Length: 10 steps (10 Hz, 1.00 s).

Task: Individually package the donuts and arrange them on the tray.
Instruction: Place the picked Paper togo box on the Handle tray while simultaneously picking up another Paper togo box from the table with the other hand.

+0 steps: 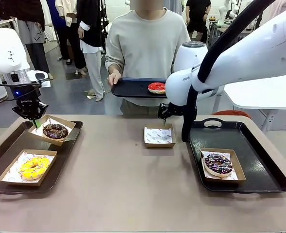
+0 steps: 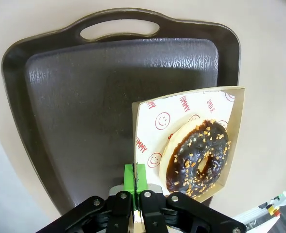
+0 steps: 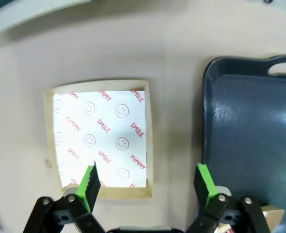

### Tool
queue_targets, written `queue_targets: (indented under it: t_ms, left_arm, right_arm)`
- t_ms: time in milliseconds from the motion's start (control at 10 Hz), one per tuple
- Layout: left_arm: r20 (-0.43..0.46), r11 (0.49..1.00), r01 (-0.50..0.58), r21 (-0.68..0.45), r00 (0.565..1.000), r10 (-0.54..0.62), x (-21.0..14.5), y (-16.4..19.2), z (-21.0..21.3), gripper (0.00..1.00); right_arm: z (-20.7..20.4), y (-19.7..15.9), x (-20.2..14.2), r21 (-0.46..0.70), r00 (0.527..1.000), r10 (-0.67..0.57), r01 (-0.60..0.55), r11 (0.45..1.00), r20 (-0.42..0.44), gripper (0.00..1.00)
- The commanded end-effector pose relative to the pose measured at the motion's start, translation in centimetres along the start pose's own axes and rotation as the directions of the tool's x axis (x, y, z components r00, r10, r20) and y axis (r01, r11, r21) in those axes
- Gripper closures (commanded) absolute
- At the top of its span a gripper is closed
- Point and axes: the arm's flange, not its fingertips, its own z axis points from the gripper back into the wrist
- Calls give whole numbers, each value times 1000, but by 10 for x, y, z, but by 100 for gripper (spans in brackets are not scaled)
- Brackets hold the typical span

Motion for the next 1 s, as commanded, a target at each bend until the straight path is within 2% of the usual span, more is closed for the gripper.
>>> queue_targets:
  t_ms: [0,400,900]
  left_arm:
    - [12,1000,25,-16,1000,-24,4,5,-2,99]
    - [14,1000,22,-5,1000,-22,3,3,-7,99]
    - [7,1000,-6,5,1000,6,12,1,-18,99]
  right_arm:
    - [-16,12,5,-40,1000,-7,8,999,20,0]
    - [-39,11,-2,-34,1000,4,-4,999,4,0]
    - [-47,1,-6,42,1000,-3,4,999,-3,0]
